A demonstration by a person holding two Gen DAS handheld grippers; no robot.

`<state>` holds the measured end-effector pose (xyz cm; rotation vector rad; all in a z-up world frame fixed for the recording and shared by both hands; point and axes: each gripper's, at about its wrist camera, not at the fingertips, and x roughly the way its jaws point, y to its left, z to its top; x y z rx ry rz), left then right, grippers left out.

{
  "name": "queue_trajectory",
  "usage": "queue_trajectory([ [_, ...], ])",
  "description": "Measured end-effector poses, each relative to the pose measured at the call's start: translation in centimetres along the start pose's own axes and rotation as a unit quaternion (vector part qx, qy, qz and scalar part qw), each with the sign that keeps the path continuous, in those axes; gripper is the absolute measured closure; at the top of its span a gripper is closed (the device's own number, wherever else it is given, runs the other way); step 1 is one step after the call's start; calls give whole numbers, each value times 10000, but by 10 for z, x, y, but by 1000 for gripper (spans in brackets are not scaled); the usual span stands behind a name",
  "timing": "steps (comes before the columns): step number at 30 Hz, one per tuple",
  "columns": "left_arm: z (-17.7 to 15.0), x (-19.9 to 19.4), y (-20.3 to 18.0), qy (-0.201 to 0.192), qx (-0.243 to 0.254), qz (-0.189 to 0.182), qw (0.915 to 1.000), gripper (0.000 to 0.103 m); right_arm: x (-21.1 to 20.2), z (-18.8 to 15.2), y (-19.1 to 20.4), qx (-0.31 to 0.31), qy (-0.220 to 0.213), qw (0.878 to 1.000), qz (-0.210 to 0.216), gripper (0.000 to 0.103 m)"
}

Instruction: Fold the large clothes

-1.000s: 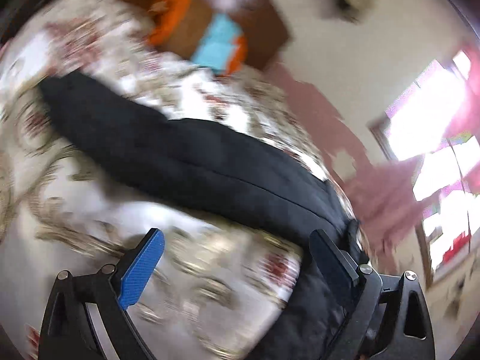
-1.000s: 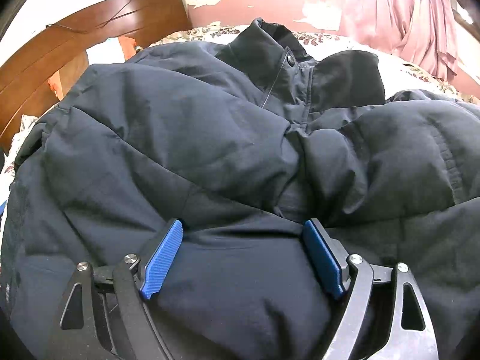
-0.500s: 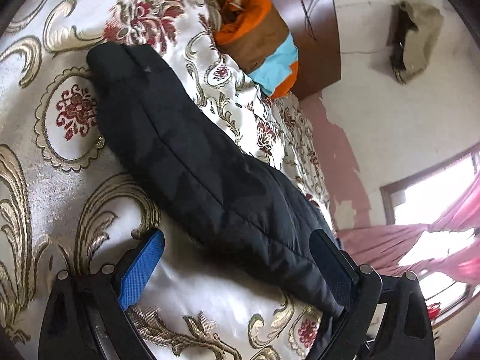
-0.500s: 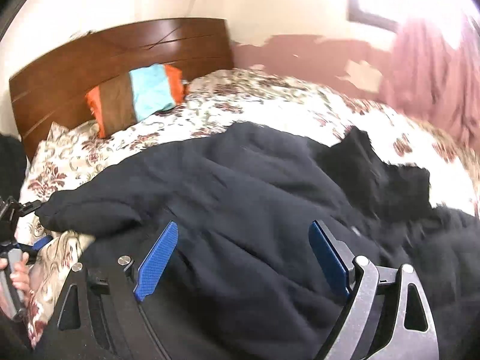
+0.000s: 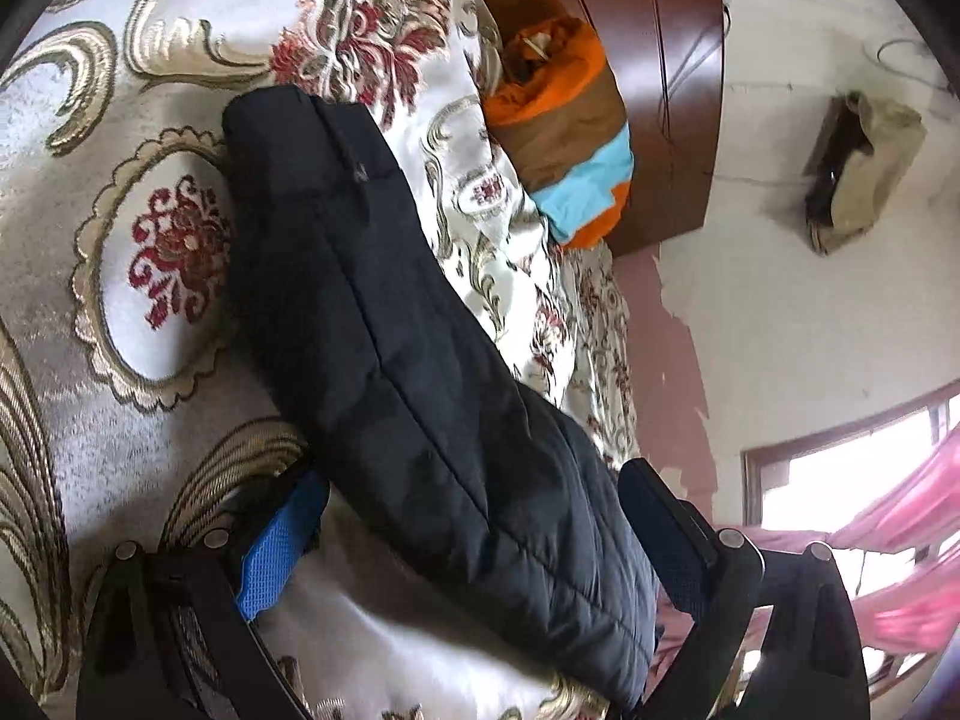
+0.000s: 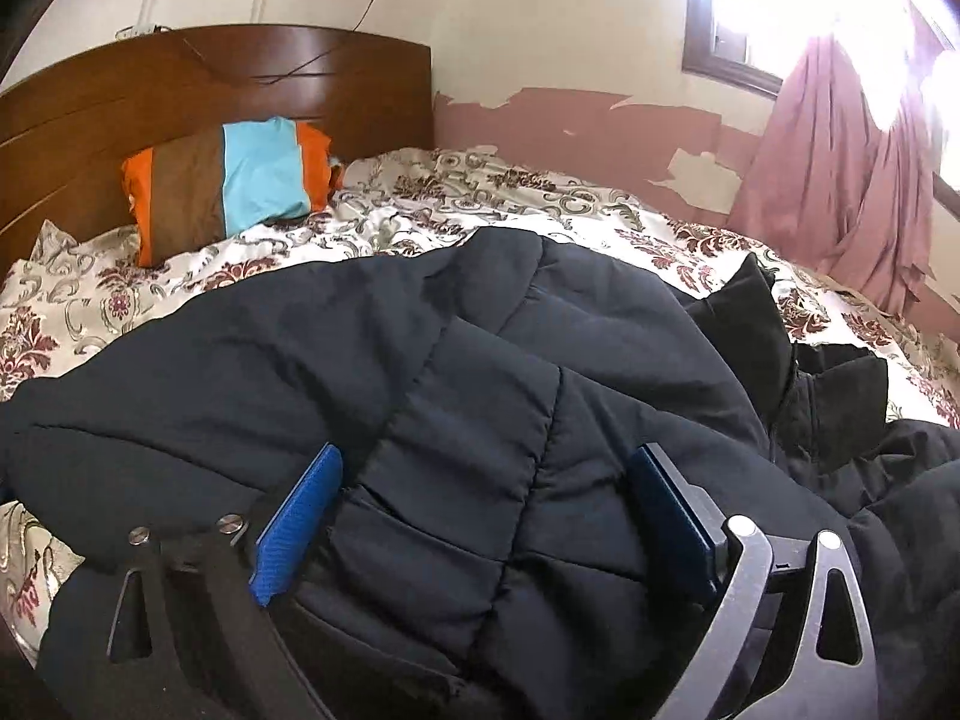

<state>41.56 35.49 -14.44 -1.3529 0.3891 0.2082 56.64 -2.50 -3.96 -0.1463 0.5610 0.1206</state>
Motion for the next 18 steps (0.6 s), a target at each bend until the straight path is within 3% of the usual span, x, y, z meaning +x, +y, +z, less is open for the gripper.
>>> queue_trajectory([
  [2,-1,0,-4,-128,63,111,9998,13,0,0,-3,49,-4,10000,26,6],
  [4,-3,0,-9,-244,255,315,9989,30,1,0,-5,99,-2,9999,52,5],
  [5,-2,1,-9,-263,316,362,9985,49,1,0,-6,127,11,9999,69,4],
  [6,-2,2,-10,-275,356,335,9984,75,3,1,-7,141,23,9999,82,4],
  [8,0,2,-7,-232,279,160,9992,97,4,2,-8,158,54,9998,122,4],
  [11,0,-9,-17,-452,385,-188,9981,96,-5,7,-15,226,46,9984,520,4],
  [14,-1,-26,-45,-711,939,-426,9921,97,-29,11,-27,407,-223,9953,854,4],
  [18,-18,-55,-102,-1030,2034,-799,9704,97,-76,17,-51,440,-587,9908,1135,4],
])
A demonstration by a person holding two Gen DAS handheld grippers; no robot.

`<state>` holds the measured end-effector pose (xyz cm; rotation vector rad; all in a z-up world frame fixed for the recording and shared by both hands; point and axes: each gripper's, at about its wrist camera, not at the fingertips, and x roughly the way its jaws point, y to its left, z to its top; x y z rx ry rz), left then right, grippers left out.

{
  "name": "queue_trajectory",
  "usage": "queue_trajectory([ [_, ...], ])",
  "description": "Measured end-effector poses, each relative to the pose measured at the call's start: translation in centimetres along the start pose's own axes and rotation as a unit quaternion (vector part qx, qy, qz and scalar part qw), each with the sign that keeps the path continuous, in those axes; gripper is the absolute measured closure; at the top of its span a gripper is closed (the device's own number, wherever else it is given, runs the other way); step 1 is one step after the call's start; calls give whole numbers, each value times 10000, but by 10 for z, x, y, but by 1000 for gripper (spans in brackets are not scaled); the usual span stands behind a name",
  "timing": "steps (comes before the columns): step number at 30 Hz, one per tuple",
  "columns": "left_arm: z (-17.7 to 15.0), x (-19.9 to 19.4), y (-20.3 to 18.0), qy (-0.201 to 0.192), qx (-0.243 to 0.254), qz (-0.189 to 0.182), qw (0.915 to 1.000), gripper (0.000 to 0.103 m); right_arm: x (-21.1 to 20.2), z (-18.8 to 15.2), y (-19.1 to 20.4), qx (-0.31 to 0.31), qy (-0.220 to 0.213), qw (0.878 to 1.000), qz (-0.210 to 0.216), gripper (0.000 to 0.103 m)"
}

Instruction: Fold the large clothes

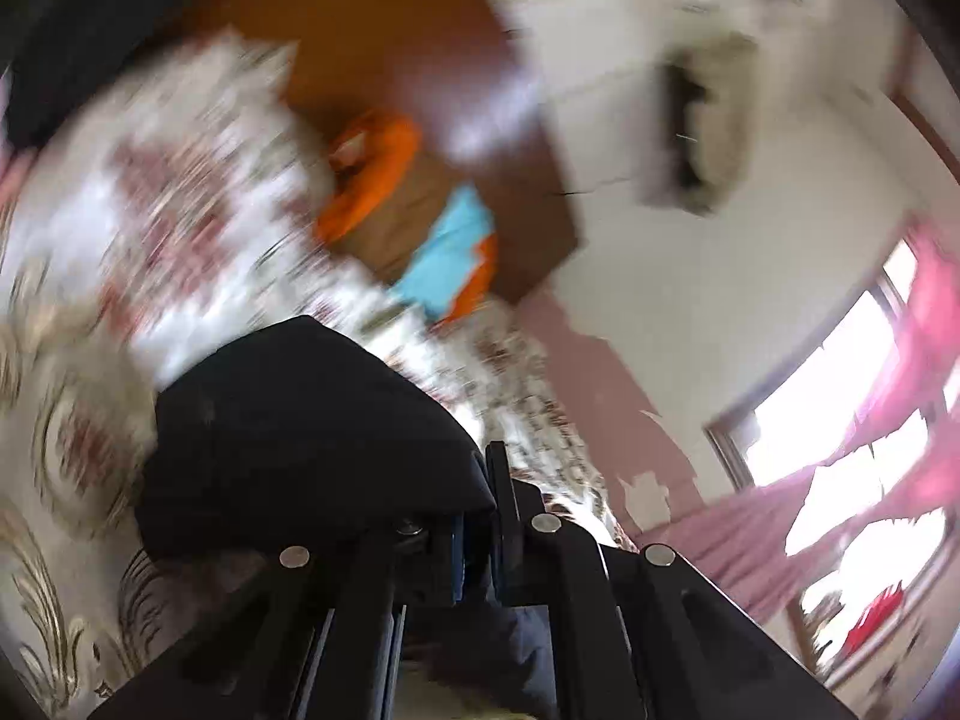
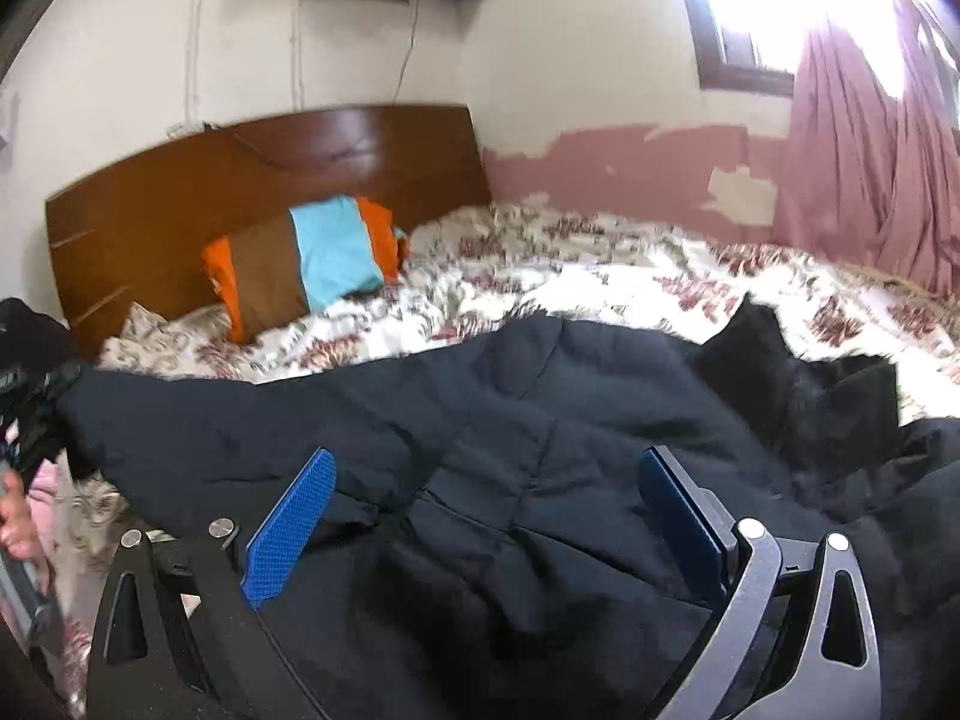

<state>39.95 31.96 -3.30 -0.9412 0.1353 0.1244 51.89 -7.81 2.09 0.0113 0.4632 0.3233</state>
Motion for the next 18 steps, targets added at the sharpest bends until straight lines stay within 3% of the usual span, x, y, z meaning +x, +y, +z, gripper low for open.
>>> queue_trajectory([
  [4,-6,-21,-81,45,1135,-632,9915,97,-40,-7,-20,-158,-60,9996,-209,4],
  [9,-46,-47,-165,357,2236,-1412,9637,97,-78,-31,-68,9,149,9973,-718,4],
  [11,-68,-51,-189,709,2661,-1696,9463,97,-93,-39,-91,291,174,9964,-782,4],
  [13,-98,-47,-210,1375,3033,-2105,9191,97,-110,-48,-121,763,177,9951,-610,4],
  [14,-111,-45,-217,1583,3094,-2269,9098,97,-118,-51,-136,1000,179,9933,-556,4],
  [18,-164,-32,-238,2231,3467,-2427,8781,97,-134,-65,-175,1665,203,9854,-280,4],
])
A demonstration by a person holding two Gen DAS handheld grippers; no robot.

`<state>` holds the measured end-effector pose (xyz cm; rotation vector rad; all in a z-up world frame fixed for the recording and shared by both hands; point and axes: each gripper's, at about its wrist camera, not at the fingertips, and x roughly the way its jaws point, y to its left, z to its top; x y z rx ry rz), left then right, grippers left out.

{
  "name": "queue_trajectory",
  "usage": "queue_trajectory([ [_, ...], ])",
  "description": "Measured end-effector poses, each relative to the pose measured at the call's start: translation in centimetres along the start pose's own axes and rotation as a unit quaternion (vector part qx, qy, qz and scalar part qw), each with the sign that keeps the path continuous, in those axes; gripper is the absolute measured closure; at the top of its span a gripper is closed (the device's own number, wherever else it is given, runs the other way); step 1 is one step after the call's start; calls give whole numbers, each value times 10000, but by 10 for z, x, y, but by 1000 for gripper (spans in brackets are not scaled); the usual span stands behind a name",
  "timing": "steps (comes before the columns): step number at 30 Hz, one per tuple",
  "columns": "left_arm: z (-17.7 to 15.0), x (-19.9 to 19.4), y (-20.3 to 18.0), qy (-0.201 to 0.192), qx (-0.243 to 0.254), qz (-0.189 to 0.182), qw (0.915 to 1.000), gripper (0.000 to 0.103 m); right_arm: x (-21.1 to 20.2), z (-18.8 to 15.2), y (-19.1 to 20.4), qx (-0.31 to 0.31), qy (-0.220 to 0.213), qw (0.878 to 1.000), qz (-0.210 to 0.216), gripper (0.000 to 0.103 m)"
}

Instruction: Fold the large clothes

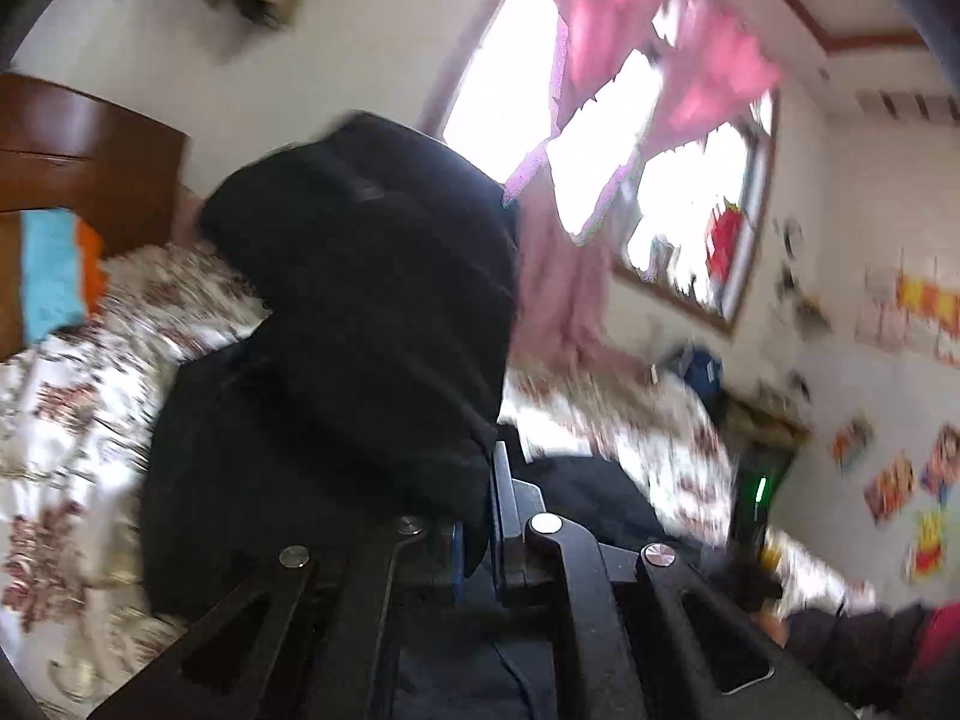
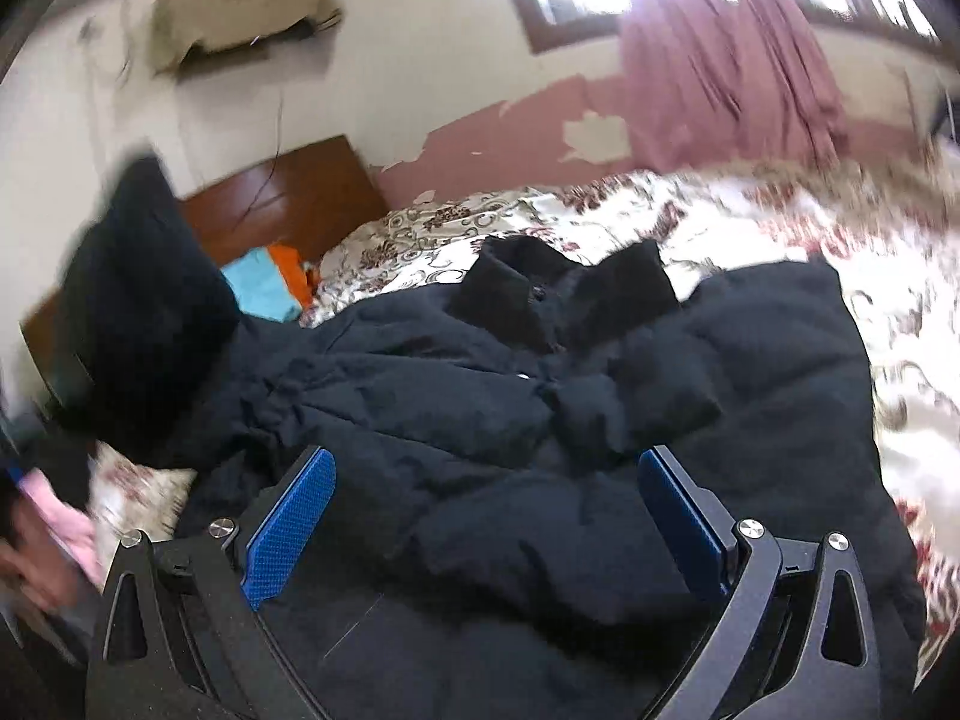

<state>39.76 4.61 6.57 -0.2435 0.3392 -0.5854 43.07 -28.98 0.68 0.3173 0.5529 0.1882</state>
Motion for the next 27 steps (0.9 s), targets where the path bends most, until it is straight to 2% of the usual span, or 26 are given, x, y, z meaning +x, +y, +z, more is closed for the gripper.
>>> queue_trajectory([
  [3,-25,41,-21,611,187,50,9979,97,-7,-1,-27,665,80,9962,560,4],
  [5,-40,62,-20,876,193,75,9959,96,-5,-5,-42,1087,237,9887,1008,4],
  [9,-78,97,-30,1695,309,117,9850,96,9,-23,-45,1639,675,9717,1561,4],
  [10,-88,103,-33,1899,430,99,9808,96,13,-26,-46,1712,766,9687,1626,4],
  [14,-105,109,-40,2234,536,-75,9732,92,38,-43,-51,2210,1136,9516,1808,4],
  [17,-108,112,-42,2405,550,-270,9687,77,51,-57,-56,2749,1223,9326,1992,4],
  [19,-108,114,-44,2580,506,-542,9633,54,52,-61,-59,2962,1186,9242,2099,4],
  [20,-109,115,-47,2640,475,-670,9610,27,53,-62,-59,3023,1172,9214,2142,4],
  [21,-111,114,-47,2634,445,-763,9606,16,55,-63,-58,3069,1176,9189,2180,4],
  [24,-113,115,-53,2589,523,-805,9611,16,59,-68,-52,3026,1244,9207,2126,4],
  [27,-108,111,-47,2558,408,-842,9622,16,58,-72,-44,2811,1303,9318,1888,4],
])
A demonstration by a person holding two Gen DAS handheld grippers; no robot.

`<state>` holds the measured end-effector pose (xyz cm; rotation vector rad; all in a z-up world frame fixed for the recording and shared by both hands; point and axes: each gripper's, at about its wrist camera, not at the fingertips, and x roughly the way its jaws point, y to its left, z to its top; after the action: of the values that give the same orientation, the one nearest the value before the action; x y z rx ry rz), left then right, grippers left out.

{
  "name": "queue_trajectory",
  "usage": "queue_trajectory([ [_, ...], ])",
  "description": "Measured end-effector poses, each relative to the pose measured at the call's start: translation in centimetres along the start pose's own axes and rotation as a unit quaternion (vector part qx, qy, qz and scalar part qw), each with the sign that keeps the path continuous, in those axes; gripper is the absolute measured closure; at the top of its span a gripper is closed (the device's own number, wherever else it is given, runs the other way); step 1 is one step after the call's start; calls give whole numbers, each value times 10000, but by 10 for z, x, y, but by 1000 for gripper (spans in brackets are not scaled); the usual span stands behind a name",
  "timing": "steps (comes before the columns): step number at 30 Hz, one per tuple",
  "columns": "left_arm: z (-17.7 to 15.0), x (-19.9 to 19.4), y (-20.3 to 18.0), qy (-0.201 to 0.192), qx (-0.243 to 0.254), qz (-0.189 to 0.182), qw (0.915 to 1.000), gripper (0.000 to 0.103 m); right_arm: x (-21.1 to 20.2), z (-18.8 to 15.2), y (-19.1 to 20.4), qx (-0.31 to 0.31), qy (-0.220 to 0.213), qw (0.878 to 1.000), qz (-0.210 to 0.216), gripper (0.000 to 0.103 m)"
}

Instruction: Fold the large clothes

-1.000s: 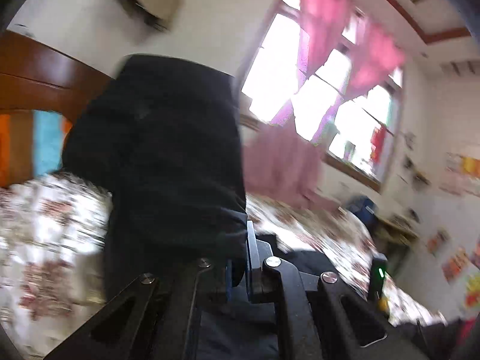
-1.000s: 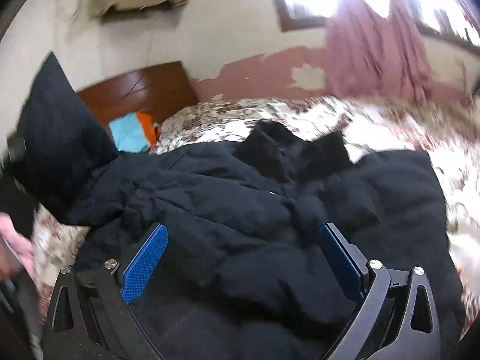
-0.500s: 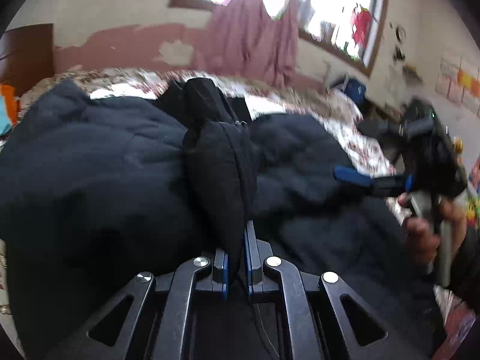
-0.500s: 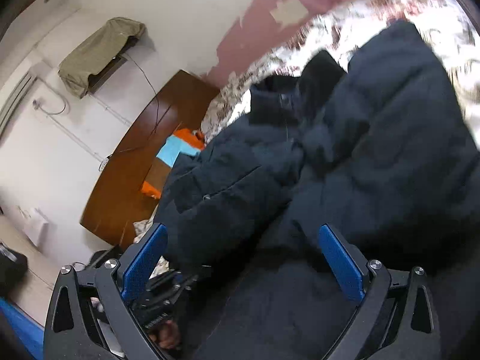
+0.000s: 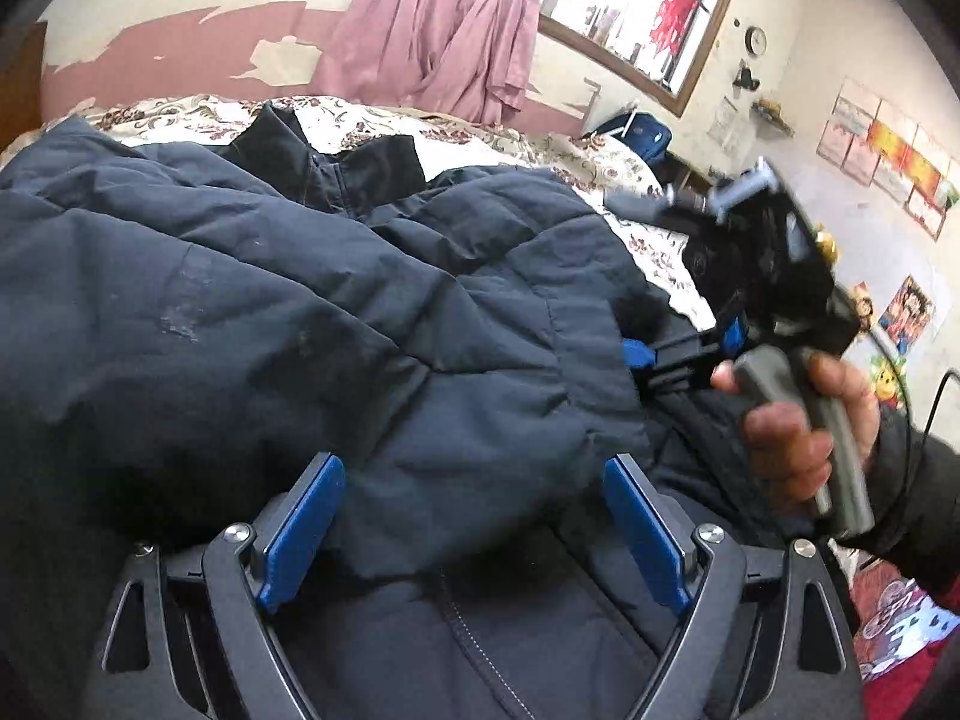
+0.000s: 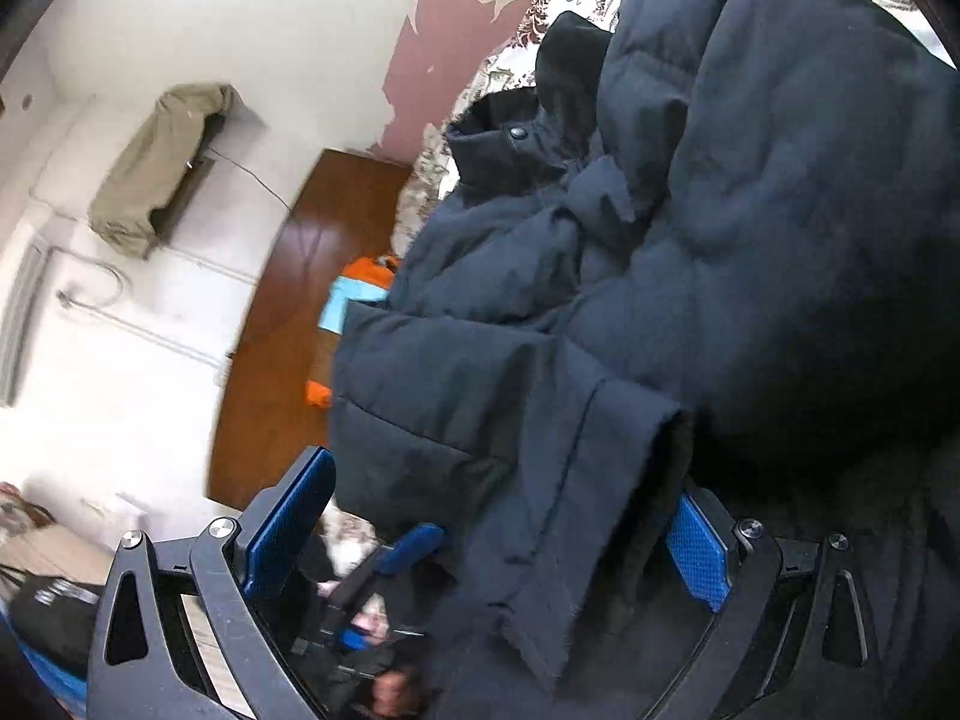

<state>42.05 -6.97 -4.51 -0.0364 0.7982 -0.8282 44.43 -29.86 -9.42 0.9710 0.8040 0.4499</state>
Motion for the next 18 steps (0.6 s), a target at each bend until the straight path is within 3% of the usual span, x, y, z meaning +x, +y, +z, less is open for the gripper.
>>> queue_trajectory([
  [3,5,-11,4,-114,-63,-61,9999,16,9,-8,10,-355,-11,9983,-454,10],
  [4,7,-16,5,-157,-45,-29,9999,16,11,-10,13,-428,-30,9970,-644,18],
  [6,8,-28,9,-267,24,103,9996,16,17,-12,14,-517,-48,9927,-1092,37],
  [8,12,-42,14,-445,71,279,9986,16,19,-17,14,-407,-163,9880,-1479,71],
  [11,19,-67,25,-807,-40,484,9956,16,17,-18,19,-330,-172,9877,-1517,94],
  [15,27,-102,48,-1402,-455,921,9848,13,-7,-1,59,-1150,-542,9788,-1606,97],
  [18,28,-121,68,-1762,-856,1475,9695,11,-34,16,92,-1872,-1141,9584,-1825,97],
])
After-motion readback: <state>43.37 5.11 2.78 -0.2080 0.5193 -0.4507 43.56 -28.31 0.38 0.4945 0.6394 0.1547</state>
